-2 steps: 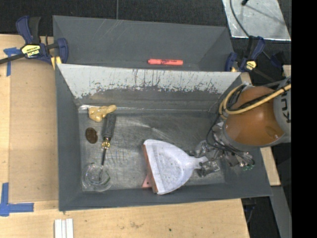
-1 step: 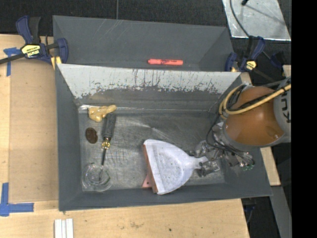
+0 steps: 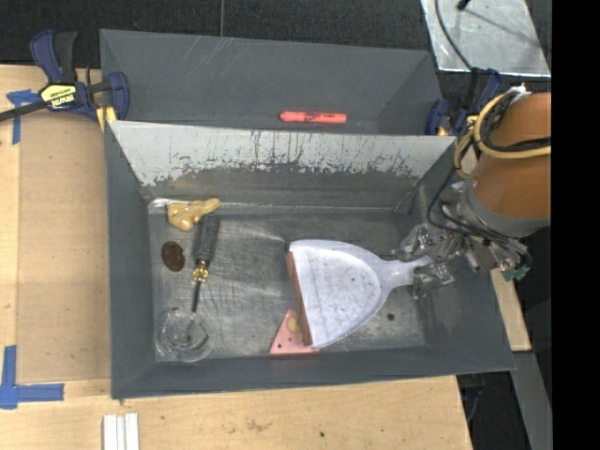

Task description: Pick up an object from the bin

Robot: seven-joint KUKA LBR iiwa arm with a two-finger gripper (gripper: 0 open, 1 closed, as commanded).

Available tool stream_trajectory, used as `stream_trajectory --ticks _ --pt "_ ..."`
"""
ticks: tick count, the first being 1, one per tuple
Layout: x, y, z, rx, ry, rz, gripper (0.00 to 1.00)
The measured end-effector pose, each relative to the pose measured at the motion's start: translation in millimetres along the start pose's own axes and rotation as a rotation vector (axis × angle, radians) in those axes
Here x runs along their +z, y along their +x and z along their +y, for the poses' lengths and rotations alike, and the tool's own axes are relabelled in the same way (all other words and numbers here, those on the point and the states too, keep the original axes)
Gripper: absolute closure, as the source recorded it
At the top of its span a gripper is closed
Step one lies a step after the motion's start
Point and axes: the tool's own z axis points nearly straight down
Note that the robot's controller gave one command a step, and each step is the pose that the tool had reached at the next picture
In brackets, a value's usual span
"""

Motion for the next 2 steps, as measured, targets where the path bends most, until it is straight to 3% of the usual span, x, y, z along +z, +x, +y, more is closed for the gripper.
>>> stream_trajectory --ticks 1,2 --pt "0.1 0.0 0.0 0.000 0.000 0.000 1.00" --pt "-34.0 -1.6 -4.4 -0.098 -0.002 0.003 1.00"
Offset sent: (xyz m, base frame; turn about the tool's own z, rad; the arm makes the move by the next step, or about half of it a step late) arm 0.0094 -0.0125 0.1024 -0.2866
